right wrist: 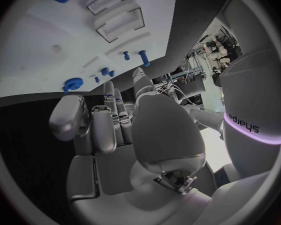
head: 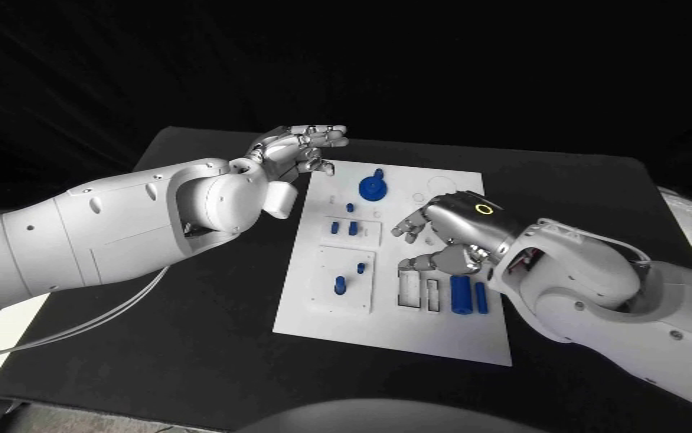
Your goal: Assemble the parts on the task board
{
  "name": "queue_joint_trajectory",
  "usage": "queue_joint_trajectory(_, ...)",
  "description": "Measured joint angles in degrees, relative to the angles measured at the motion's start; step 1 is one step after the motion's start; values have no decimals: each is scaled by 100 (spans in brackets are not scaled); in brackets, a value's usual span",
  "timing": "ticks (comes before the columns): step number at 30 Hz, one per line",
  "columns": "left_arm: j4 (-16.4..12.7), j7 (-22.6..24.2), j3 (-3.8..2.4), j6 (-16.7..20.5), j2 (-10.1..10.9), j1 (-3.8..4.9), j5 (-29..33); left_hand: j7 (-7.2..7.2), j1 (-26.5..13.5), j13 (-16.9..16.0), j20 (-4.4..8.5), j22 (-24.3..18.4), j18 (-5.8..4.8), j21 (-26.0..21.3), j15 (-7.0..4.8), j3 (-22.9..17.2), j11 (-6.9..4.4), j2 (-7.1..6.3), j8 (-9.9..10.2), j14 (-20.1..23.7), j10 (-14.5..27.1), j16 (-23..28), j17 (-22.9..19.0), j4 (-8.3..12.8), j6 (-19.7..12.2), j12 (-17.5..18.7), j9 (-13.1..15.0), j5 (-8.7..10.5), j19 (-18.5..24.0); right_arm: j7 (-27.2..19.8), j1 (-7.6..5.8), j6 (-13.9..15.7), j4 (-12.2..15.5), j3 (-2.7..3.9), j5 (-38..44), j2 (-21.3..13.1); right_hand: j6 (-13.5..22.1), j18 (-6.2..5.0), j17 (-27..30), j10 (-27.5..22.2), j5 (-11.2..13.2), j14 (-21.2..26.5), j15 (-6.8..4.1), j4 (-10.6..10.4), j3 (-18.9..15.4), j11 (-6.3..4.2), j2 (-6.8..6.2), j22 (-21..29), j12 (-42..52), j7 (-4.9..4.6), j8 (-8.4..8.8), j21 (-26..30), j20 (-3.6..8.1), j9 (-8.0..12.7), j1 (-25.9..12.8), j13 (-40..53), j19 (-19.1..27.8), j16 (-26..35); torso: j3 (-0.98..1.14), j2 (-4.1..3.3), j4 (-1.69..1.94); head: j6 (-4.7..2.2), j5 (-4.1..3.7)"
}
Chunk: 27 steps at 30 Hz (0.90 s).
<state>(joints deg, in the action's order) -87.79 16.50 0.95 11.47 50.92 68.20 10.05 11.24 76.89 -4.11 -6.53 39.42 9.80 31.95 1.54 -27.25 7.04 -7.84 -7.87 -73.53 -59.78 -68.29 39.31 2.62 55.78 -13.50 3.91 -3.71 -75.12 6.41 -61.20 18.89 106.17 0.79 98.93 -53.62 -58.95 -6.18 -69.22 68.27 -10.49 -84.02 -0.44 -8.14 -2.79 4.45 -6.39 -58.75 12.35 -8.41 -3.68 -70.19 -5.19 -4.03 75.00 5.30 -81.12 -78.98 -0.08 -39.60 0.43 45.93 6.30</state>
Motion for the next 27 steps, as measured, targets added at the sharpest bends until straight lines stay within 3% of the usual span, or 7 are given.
queue_joint_trajectory(3, -6, 0, 16, 0, 11, 0, 0, 0, 0, 0, 0, 0, 0, 0, 0, 0, 0, 0, 0, 0, 0, 0, 0, 0, 0, 0, 0, 0, 0, 122, -45, 158, 127, 13, -472, -448, -11, 0, -255, 449, -150, 9, -55, -255, -122, -43, 42, -273, 303, 9, -91, -201, 50, -32, -132, 203, -90, -164, -1, 21, -53, -74, -136)
queue_joint_trajectory(5, -18, 0, 24, 0, 15, 0, 0, 0, 0, 0, 0, 0, 0, 0, 0, 0, 0, 0, 0, 0, 0, 0, 0, 0, 0, 0, 0, 0, 0, 289, -53, 252, 199, 11, -829, -744, -122, 0, -357, 885, -215, 7, -157, -362, -167, -179, 52, -407, 621, 119, -182, -305, 111, -58, -140, 440, -151, -230, 4, 33, -91, -119, -227)
queue_joint_trajectory(7, -28, 1, 29, 0, 16, 0, 0, 0, 0, 0, 0, 0, 0, 0, 0, 0, 0, 0, 0, 0, 0, 0, 0, 0, 0, 0, 0, 0, 0, 482, -38, 314, 268, 1, -1101, -947, -216, 1, -346, 1150, -297, 4, -257, -470, -220, -312, 186, -467, 1071, 214, -277, -355, 226, -87, -111, 848, -177, -235, 9, 42, -127, -164, -315)
queue_joint_trajectory(10, -39, 4, 42, 0, 21, 0, 0, 0, 0, 0, 0, 0, 0, 0, 0, 0, 0, 0, 0, 0, 0, 0, 0, 0, 0, 0, 0, 0, 0, 849, 25, 372, 362, -20, -1420, -1142, -257, 24, -359, 1151, -395, -1, -286, -615, -365, -381, 289, -558, 2698, 257, -436, -418, 284, -133, -40, 2682, -195, -260, 17, 51, -177, -209, -387)
queue_joint_trajectory(13, -42, 4, 47, 0, 18, -2, 0, 1, 0, 0, 0, 0, 0, 0, 0, 0, 0, 0, 0, 0, 0, 0, -1, 0, -1, 0, 0, 0, 0, 1176, 70, 372, 426, -34, -1543, -1252, -249, 91, -472, 1138, -575, -1, -286, -699, -449, -395, 339, -637, 3931, 264, -541, -466, 306, -165, 10, 4101, -216, -339, 25, 61, -218, -235, -436)
queue_joint_trajectory(17, -36, 4, 51, -1, 10, -9, 0, 21, 0, 0, 0, 0, 0, 0, 0, 0, 0, 0, 0, 0, 0, 0, -11, 0, -21, 0, 0, 0, 0, 1699, 147, 295, 536, -46, -1580, -1326, -213, 91, -573, 1195, -488, -1, -286, -819, -637, -400, 339, -750, 5208, 301, -700, -524, 306, -234, 9, 5616, -216, -442, 32, 75, -255, -245, -481)
queue_joint_trajectory(27, -10, -3, 57, -19, 0, -41, 0, 21, 0, 0, 0, 0, 0, 0, 0, 0, 1, 0, 0, 0, 0, 0, -20, 0, -21, 0, 0, 0, 0, 2368, 316, 51, 615, -75, -1393, -1157, -164, 91, -573, 1377, -423, -1, -285, -838, -811, -277, 338, -1010, 5419, 311, -862, -694, 325, -349, -82, 5694, -237, -603, 29, 83, -265, -130, -489)
